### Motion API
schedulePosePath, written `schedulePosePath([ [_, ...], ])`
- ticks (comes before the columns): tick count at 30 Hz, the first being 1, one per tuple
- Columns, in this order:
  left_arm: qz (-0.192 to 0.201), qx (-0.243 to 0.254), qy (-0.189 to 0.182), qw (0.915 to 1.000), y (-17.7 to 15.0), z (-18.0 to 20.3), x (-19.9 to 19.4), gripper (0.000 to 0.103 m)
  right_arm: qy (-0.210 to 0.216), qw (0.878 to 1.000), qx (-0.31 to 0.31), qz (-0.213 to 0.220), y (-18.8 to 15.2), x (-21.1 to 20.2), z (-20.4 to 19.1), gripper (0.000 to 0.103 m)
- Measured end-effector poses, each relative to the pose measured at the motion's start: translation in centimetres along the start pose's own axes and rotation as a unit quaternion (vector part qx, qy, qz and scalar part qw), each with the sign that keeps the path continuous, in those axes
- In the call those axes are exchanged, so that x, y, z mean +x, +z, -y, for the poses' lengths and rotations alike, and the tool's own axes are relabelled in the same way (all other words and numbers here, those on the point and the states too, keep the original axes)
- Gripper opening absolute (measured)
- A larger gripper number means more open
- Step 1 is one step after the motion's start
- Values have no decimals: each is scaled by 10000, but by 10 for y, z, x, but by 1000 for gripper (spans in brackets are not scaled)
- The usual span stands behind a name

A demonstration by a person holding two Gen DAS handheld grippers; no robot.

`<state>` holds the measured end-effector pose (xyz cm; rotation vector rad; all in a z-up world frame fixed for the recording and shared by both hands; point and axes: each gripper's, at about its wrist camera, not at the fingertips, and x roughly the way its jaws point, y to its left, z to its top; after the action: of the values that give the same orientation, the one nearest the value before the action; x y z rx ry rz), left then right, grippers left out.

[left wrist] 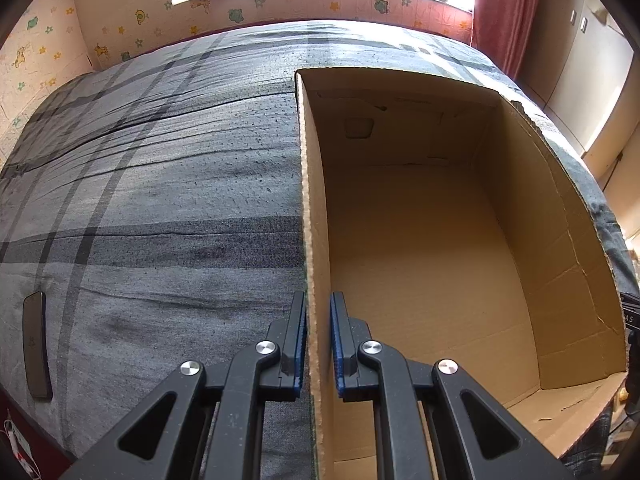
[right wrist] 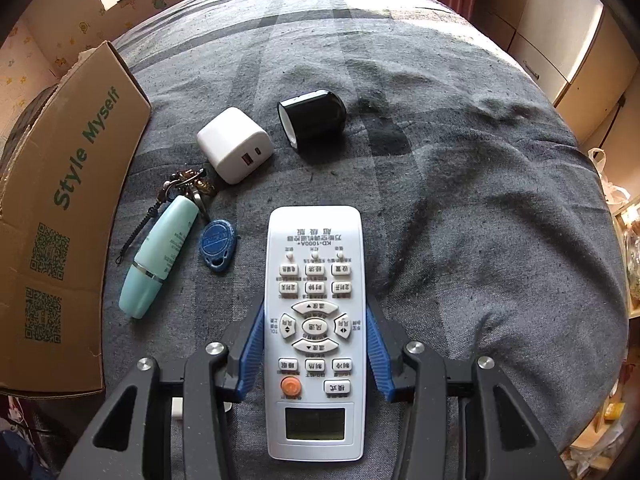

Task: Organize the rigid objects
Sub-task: 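Lower the right gripper over the white remote and close on it, then carry the white remote into the box with the right gripper and release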

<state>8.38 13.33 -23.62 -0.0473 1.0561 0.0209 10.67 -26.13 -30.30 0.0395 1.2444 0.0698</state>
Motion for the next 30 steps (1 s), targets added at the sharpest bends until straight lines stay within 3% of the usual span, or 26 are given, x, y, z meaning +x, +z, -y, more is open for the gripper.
schedulePosePath([
  [12,81,-102,-4,9999,-2,-1,-1,12,-21,9999,14,124,7,-27,1,49],
  [19,82,-101,-13,9999,-3,-1,0,12,-116,9994,-245,233,23,-52,-19,49],
  [30,2,66,143,9999,-2,2,4,12,161,9953,-780,556,55,-93,-76,49],
])
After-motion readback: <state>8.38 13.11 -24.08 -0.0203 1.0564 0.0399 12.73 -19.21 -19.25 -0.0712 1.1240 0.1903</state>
